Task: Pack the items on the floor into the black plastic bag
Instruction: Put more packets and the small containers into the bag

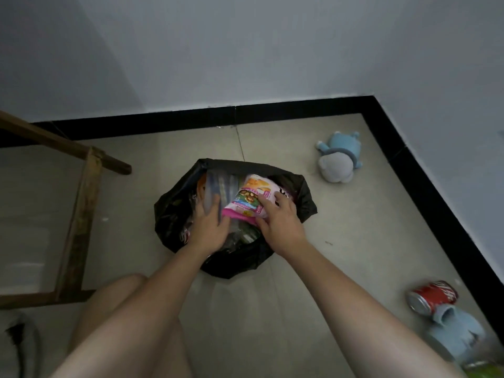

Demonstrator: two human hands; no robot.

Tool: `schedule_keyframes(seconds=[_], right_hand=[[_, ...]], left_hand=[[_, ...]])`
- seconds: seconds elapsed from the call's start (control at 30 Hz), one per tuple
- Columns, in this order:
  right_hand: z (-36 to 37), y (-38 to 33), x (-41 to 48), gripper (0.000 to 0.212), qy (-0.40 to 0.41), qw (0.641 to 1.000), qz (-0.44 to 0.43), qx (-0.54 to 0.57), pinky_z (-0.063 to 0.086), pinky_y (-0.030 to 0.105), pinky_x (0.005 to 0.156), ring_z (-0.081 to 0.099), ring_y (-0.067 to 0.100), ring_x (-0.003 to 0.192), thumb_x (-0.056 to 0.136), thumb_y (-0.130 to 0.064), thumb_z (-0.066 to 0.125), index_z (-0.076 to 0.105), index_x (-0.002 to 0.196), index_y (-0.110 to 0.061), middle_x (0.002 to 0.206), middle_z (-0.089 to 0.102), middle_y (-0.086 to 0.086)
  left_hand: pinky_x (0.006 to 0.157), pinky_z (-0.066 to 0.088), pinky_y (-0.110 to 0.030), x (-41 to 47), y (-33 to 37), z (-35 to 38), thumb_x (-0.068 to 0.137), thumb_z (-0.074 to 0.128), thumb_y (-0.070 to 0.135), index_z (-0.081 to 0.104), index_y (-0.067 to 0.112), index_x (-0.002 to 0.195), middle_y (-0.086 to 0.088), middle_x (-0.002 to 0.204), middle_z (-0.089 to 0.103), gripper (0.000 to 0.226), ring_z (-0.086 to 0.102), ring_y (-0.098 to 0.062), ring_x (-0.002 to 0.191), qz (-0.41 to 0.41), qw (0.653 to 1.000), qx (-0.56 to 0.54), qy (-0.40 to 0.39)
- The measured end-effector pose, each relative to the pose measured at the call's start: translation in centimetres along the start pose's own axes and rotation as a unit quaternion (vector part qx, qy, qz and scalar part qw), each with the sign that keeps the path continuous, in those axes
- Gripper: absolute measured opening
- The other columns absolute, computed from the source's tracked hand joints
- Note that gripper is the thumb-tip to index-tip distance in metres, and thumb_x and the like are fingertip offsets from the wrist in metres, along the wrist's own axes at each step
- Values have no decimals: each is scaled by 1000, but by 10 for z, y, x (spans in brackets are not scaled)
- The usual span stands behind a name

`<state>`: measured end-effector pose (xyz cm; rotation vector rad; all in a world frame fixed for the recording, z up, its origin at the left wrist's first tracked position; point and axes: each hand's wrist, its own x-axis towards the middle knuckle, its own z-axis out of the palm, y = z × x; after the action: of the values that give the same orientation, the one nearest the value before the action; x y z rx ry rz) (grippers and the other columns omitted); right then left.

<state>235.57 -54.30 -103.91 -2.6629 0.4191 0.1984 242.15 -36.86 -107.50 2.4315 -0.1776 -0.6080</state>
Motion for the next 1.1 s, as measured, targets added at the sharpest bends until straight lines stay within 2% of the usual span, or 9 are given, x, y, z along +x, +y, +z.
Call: schedule_keyframes(seconds=[0.17,0.27,0.37,0.47,0.57,0.7,0.83,1.03,1.1], right_hand=[[12,-2,3,58,1,998,22,-55,36,48,110,11,34,147,101,-42,45,22,154,-36,160,14,7],[14,-5,-3,62,-14,998,13,-66,35,49,111,7,36,148,100,-35,49,19,154,-35,161,11,8],[13,-10,-6,66,-32,996,9,-88,37,47,110,3,38,149,100,-25,51,16,156,-31,163,2,7],[14,-14,-7,76,-53,989,-12,-135,44,49,107,-1,42,149,97,-17,54,7,157,-21,164,-8,1],[17,-17,-9,81,-72,987,-13,-143,41,54,108,-6,45,148,98,-27,52,-3,157,-18,164,-11,-2],[21,-24,-11,86,-70,989,-24,-128,31,61,110,-9,50,146,95,-53,49,-15,151,-40,164,-10,1],[27,-32,-10,84,-71,983,-34,-167,29,63,112,-10,53,144,93,-59,48,-10,151,-44,163,-14,4],[26,-47,-1,75,-74,976,-103,-178,29,64,112,-9,50,146,99,-38,50,-3,151,-45,164,-11,3],[32,-58,1,83,-99,965,-147,-195,28,62,111,-13,47,147,97,-25,56,-4,151,-47,163,-17,0]], left_hand=[[97,36,-32,-2,-14,-19,104,31,34,29,23,152,-6,148,45,49,46,-27,131,16,991,-113,76],[88,45,-38,-5,-33,-35,98,45,18,39,13,143,-10,149,41,46,56,-33,117,9,991,12,134],[87,47,-42,-3,-53,-39,94,54,24,22,14,152,-10,161,18,67,56,-34,117,-14,986,154,60],[91,48,-43,2,-60,-39,90,59,30,10,13,154,-15,149,37,82,54,-35,120,-87,978,189,-11],[78,51,-40,2,-57,-39,88,64,31,40,12,137,-13,123,56,58,60,-31,104,-83,974,208,22],[57,42,-30,-1,-41,-56,95,58,35,63,18,103,-4,84,65,19,57,-21,69,-35,965,86,244],[58,38,-31,-2,-37,-74,100,48,36,58,12,95,1,74,60,27,55,-22,67,-45,923,-84,373],[70,37,-33,-8,-38,-72,103,41,30,45,14,90,-3,88,52,21,46,-20,90,27,926,-123,355],[63,33,-25,-14,-35,-69,104,40,28,42,14,91,-2,85,54,19,49,-15,79,46,936,-133,324]])
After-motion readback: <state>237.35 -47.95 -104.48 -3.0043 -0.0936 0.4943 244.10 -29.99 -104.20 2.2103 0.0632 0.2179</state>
